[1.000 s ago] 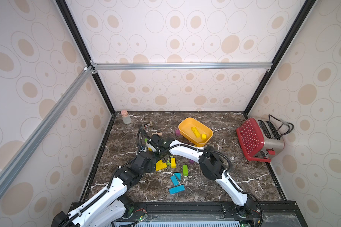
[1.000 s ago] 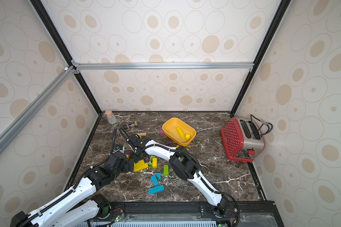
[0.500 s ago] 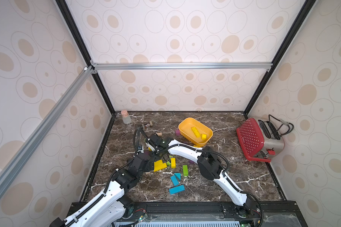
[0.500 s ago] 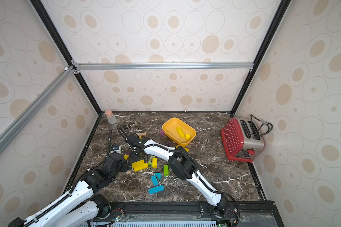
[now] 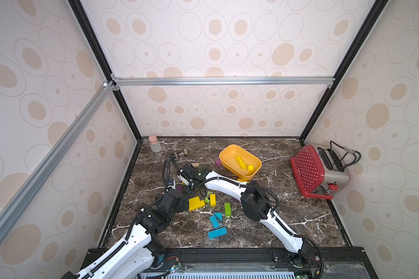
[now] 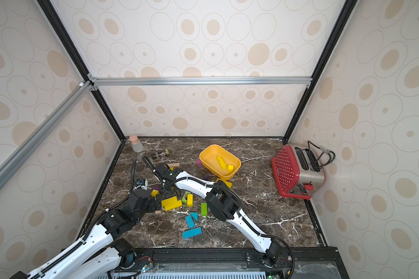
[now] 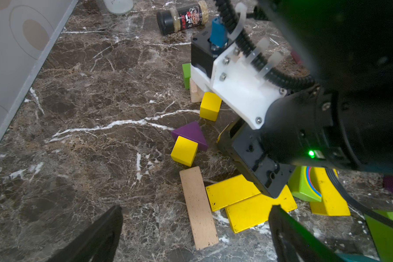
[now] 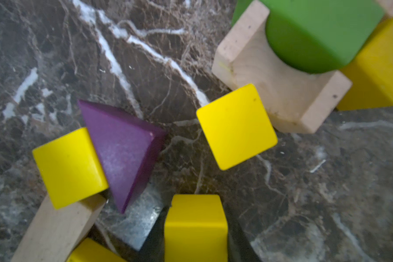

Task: Pick out the yellow building blocks
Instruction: Pick up the building block from the center of the board.

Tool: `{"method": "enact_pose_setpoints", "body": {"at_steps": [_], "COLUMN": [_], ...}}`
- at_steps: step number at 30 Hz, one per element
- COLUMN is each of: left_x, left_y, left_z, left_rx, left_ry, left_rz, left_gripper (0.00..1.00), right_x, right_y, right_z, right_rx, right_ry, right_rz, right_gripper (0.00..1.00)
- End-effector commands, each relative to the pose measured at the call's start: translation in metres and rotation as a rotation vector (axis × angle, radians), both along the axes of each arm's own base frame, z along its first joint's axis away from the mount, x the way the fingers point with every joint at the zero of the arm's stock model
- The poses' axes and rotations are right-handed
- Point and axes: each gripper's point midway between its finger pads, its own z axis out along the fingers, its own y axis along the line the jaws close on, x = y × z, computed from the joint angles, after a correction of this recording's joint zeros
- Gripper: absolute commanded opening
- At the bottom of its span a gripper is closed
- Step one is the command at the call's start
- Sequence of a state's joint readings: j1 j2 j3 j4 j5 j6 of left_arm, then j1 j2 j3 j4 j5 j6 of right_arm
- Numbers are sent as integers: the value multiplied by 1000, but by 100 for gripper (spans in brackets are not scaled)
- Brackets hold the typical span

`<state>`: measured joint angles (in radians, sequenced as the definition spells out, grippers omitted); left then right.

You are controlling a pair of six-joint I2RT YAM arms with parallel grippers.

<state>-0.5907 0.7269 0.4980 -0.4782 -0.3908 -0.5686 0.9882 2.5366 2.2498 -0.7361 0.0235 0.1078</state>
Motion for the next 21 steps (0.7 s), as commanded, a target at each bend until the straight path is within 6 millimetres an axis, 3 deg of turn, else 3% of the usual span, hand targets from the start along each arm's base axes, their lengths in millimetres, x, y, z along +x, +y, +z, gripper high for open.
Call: {"method": "enact_pose_setpoints", "body": {"at_steps": [1,10,21], "left_x": [-10,-8,7], "left_y": [10,6,-10], "left_z": [-10,-12,-10], "left_rx": [-25,-65,-62], "left_ry": [18,-10,9], "left_rz": [54,53,15], "left_gripper": [99,99,99], "right_x": [-5,4,31], "right_y": [1,4,-35], "right_z": [9,46,76], "right_rx": [-16,79,168], "right_ry": [-16,-49,-28], "right_rz": [28,-7,-109], "right_gripper": [25,14,14]}}
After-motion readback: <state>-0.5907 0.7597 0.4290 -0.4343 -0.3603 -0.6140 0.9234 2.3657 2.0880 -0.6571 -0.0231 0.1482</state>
